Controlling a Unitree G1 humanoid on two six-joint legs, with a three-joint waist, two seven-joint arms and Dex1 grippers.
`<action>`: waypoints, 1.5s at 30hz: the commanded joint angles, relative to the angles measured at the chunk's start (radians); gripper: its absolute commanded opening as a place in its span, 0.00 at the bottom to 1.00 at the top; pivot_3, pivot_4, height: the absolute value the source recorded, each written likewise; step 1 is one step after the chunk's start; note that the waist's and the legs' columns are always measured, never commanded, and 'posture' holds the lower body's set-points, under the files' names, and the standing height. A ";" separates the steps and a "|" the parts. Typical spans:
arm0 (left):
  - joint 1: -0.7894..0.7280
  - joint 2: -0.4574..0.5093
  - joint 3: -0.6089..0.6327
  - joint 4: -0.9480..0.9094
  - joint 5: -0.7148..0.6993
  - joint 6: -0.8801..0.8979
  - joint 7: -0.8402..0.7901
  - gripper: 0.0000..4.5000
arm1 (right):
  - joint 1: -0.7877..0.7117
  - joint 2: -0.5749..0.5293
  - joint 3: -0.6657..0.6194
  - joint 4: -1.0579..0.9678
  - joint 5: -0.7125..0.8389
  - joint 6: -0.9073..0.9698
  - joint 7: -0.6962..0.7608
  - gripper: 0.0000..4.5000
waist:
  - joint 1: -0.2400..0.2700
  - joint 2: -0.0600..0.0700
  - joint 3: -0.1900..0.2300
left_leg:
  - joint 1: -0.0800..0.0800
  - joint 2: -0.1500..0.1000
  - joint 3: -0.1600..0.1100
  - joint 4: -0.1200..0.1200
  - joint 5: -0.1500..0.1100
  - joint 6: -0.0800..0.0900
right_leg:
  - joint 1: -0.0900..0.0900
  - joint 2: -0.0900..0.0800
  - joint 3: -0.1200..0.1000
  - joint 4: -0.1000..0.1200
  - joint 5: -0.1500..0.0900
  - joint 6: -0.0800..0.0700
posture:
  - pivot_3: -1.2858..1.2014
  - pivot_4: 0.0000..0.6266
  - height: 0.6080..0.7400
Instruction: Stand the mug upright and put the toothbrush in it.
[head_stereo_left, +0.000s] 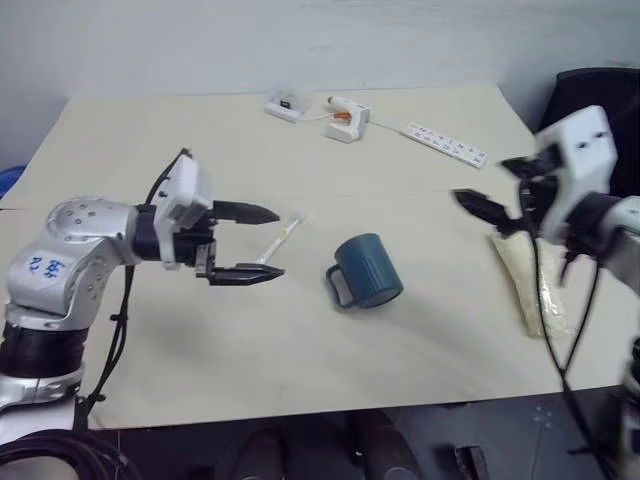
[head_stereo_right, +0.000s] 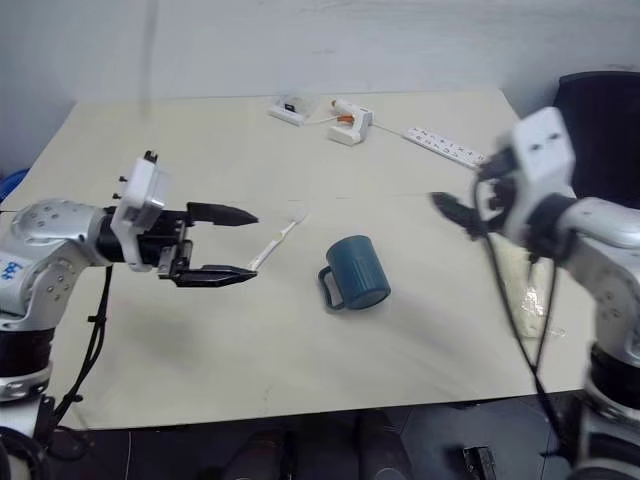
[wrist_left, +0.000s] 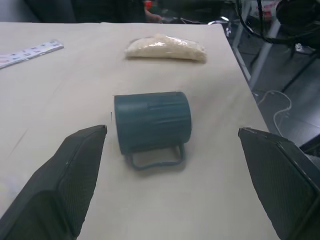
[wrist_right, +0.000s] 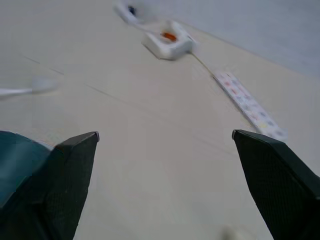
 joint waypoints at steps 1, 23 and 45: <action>0.033 0.026 0.056 -0.041 -0.009 0.007 0.017 1.00 | -0.029 0.112 0.008 -0.074 0.123 0.207 -0.017 0.71 | 0.006 0.000 0.000 | -0.002 0.001 0.000 0.000 0.000 0.000 | -0.002 -0.001 0.000 0.002 0.000 0.000 | 0.52 0.24 1.00; 0.053 0.050 0.031 -0.042 0.028 -0.011 0.020 1.00 | 0.085 0.082 0.449 -0.063 0.066 0.096 -0.239 0.66 | 0.021 0.000 0.000 | -0.012 -0.006 -0.005 0.004 0.001 0.001 | -0.006 -0.016 -0.018 0.000 0.001 0.002 | 0.52 0.24 1.00; 0.033 0.017 0.020 -0.032 0.043 -0.032 0.039 1.00 | 0.145 -0.023 0.547 0.004 -0.084 -0.103 -0.143 0.54 | 0.022 0.000 0.000 | -0.011 -0.006 -0.007 0.004 0.001 0.001 | -0.003 -0.015 -0.020 -0.004 0.001 0.002 | 0.52 0.24 1.00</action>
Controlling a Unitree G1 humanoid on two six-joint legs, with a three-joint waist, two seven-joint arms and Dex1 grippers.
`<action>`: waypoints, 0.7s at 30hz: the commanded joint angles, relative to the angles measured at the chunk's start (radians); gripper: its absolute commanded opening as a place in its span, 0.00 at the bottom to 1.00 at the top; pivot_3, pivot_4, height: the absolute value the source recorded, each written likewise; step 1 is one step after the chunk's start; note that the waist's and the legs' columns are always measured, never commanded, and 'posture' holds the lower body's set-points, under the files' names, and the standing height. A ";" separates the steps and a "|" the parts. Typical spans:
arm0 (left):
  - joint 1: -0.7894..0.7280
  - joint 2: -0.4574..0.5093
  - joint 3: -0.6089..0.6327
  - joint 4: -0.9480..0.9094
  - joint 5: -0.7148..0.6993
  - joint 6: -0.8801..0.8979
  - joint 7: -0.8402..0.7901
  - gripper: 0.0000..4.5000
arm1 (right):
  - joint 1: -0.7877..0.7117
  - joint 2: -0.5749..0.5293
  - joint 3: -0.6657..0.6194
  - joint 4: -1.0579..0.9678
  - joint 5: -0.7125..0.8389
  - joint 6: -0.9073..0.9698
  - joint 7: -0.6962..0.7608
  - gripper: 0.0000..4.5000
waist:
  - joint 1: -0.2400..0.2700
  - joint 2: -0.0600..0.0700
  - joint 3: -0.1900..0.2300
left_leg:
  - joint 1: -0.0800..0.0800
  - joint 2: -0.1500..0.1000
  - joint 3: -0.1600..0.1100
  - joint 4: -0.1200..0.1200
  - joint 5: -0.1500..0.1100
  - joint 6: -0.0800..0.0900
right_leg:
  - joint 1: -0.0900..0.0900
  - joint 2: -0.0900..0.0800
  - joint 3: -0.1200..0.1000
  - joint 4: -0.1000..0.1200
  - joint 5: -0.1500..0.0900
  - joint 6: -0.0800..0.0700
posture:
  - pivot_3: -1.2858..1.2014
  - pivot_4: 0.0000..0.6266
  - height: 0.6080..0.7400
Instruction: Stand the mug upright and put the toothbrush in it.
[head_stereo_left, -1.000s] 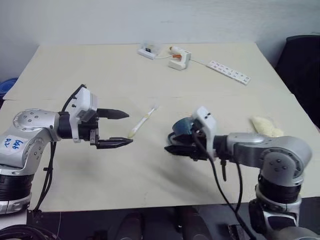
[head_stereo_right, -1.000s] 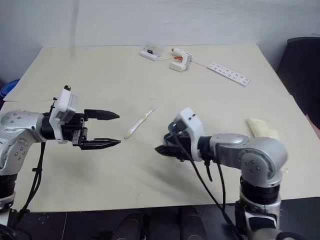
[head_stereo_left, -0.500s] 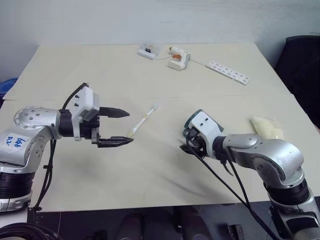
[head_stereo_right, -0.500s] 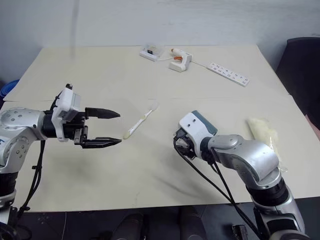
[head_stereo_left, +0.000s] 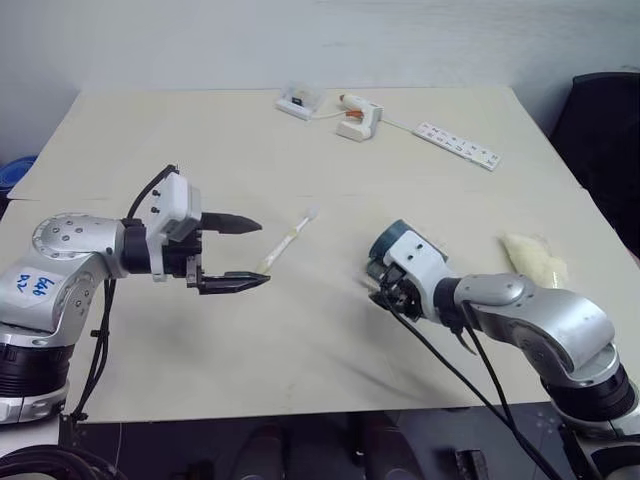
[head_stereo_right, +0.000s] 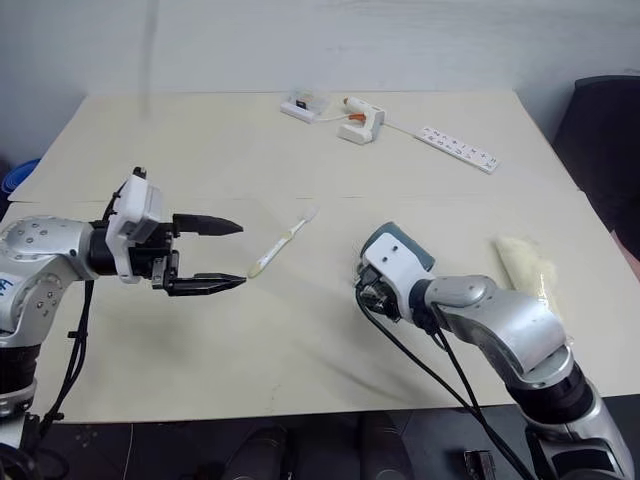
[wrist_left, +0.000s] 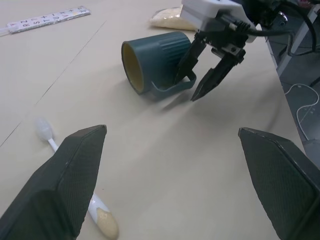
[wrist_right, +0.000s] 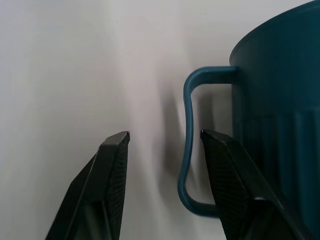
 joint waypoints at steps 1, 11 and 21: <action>-0.022 0.001 0.009 -0.010 0.006 -0.019 0.003 1.00 | 0.000 0.004 0.019 0.034 -0.047 -0.066 0.012 0.54 | 0.000 0.000 0.000 | 0.000 0.000 0.000 0.000 0.000 0.000 | 0.000 0.000 0.000 0.000 0.000 0.000 | 0.52 0.24 1.00; -0.010 0.006 0.020 -0.011 0.008 -0.020 0.008 1.00 | -0.011 0.024 0.026 0.072 -0.093 -0.118 0.049 0.00 | -0.001 -0.001 0.000 | 0.000 0.000 0.000 0.000 0.000 0.000 | 0.001 0.000 0.000 0.002 0.000 0.000 | 0.52 0.24 1.00; 0.077 0.027 0.160 -0.050 -0.048 0.056 0.095 1.00 | -0.033 0.402 -0.217 0.244 0.045 -0.477 0.126 0.00 | -0.010 0.000 0.000 | 0.001 0.002 -0.001 -0.001 0.000 0.000 | 0.000 0.004 0.000 0.004 0.000 -0.002 | 0.52 0.24 1.00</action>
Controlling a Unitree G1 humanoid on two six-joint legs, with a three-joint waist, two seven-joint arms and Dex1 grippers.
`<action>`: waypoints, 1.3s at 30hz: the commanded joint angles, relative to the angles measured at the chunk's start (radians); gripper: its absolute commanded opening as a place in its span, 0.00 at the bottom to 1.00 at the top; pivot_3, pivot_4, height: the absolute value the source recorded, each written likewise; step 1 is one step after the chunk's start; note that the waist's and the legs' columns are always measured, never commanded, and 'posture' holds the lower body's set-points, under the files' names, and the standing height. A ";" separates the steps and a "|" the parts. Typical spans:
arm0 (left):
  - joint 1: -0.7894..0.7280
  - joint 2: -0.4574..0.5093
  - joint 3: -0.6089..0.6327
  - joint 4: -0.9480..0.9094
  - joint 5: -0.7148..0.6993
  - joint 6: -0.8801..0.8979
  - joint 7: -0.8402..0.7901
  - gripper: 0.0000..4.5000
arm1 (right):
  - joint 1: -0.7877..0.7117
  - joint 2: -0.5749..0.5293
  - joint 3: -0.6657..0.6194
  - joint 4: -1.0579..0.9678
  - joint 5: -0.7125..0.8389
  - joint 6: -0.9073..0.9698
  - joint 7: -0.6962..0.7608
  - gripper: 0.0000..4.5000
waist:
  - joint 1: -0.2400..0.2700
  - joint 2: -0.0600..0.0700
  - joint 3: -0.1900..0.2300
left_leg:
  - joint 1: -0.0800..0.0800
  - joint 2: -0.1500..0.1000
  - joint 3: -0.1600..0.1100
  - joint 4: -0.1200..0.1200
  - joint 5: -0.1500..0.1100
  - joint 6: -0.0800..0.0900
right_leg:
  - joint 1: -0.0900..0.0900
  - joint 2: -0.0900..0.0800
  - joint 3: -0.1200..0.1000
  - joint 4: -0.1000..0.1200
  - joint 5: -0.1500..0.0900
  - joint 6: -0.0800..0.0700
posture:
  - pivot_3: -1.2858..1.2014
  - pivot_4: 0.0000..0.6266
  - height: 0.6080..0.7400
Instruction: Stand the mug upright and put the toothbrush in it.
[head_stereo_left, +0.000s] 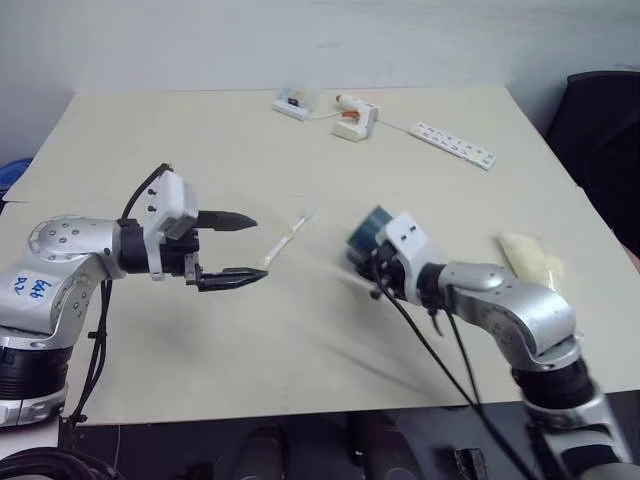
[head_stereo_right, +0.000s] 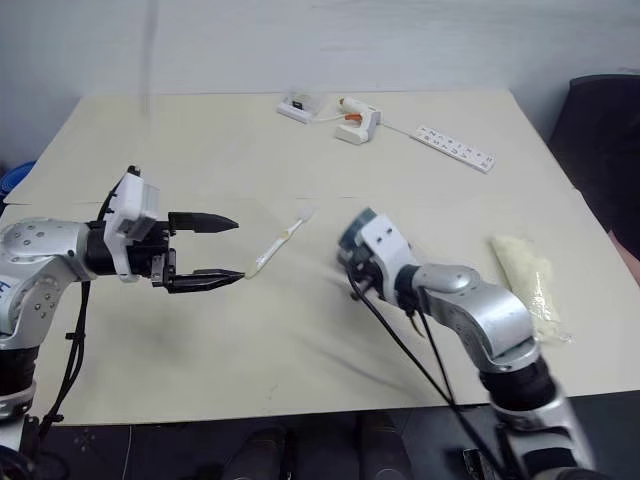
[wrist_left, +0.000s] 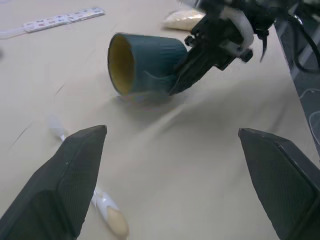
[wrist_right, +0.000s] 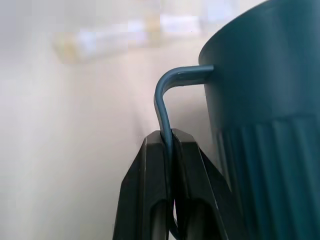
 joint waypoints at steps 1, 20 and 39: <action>0.028 0.034 0.097 -0.050 -0.036 0.034 0.037 1.00 | -0.030 0.115 -0.034 0.089 0.017 -0.217 0.053 0.00 | 0.002 0.000 0.000 | 0.000 0.001 -0.001 0.000 0.000 0.000 | 0.000 0.000 0.000 0.000 0.000 0.000 | 0.52 0.24 1.00; 0.013 0.130 0.085 -0.121 -0.072 0.126 0.029 1.00 | 0.115 0.265 0.048 0.435 -0.049 -0.637 0.367 0.00 | 0.005 0.001 0.000 | 0.000 0.001 -0.001 -0.001 0.000 -0.003 | 0.000 -0.005 -0.002 -0.001 0.000 0.000 | 0.52 0.24 1.00; 0.068 0.139 0.083 -0.039 -0.019 0.051 -0.032 1.00 | 0.276 -0.040 0.070 0.048 -0.169 -0.448 0.273 0.99 | 0.006 0.001 0.001 | 0.001 -0.001 -0.001 0.000 0.001 -0.004 | 0.000 -0.003 -0.002 0.001 0.000 -0.001 | 0.52 0.24 1.00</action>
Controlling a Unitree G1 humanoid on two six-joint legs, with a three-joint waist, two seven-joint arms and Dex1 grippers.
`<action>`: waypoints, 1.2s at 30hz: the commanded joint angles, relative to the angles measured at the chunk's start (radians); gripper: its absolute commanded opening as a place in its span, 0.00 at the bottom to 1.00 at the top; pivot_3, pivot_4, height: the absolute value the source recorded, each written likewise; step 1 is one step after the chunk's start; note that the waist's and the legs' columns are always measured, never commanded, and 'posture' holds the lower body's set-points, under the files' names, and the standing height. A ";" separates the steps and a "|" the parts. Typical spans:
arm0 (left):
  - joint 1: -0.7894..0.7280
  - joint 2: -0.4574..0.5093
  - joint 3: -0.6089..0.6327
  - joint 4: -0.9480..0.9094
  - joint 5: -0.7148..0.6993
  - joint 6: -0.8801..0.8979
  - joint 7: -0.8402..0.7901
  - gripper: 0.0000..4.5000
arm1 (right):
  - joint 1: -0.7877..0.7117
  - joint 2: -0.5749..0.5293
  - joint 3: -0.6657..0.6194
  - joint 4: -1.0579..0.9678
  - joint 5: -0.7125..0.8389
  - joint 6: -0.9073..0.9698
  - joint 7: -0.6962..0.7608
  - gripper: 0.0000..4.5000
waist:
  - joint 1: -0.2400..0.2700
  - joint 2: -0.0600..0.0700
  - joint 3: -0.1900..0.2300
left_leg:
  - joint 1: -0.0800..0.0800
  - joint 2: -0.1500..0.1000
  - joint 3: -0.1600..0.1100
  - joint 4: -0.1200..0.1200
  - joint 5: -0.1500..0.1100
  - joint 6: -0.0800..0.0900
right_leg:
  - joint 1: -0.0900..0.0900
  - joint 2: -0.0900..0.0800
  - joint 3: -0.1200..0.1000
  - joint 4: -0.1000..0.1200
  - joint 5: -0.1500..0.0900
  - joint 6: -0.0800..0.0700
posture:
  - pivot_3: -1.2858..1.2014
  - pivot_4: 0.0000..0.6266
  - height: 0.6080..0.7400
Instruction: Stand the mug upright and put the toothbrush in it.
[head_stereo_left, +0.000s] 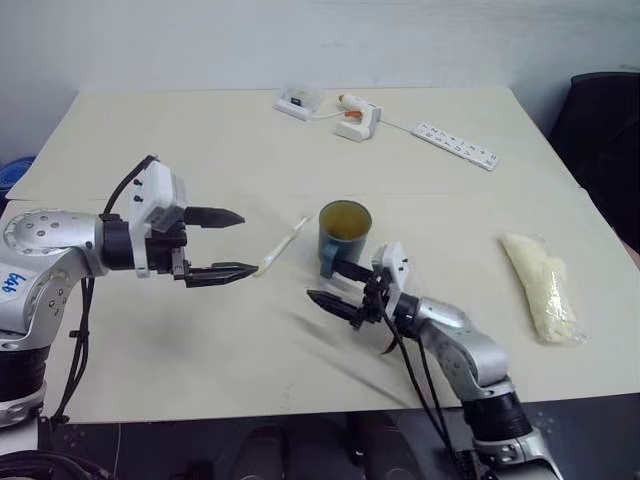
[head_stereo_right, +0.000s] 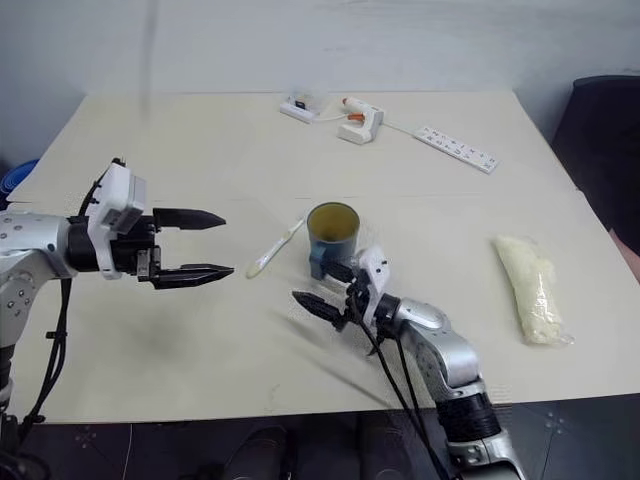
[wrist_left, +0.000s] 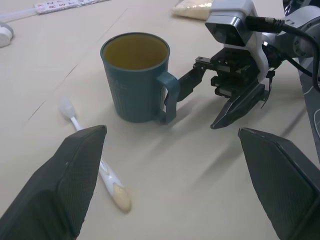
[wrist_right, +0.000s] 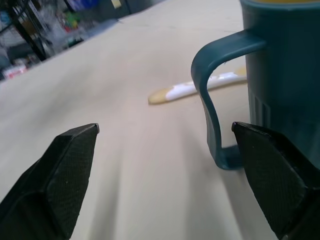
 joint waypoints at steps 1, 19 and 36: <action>0.118 0.075 0.137 0.002 0.018 -0.018 -0.033 1.00 | 0.036 -0.133 -0.040 -0.157 -0.024 0.090 -0.016 0.99 | -0.002 0.000 0.000 | 0.000 0.000 0.000 0.000 0.000 0.000 | 0.000 0.000 0.000 0.000 0.000 0.000 | 0.52 0.24 1.00; -0.220 -0.055 -0.180 0.482 0.342 -0.197 -0.050 1.00 | 0.253 -0.654 -0.655 -0.423 0.370 0.293 0.215 0.99 | 0.048 -0.001 -0.001 | 0.001 -0.002 0.005 0.006 0.000 0.002 | 0.008 0.001 -0.003 -0.007 0.002 0.002 | 0.52 0.24 1.00; -0.710 -0.637 -0.345 1.190 0.602 -0.282 0.294 1.00 | 0.300 -0.583 -0.641 -0.537 0.409 0.304 -0.003 0.99 | 0.054 -0.004 0.001 | -0.003 -0.002 0.008 0.014 -0.003 0.007 | 0.006 0.002 -0.001 -0.006 0.003 0.005 | 0.52 0.24 1.00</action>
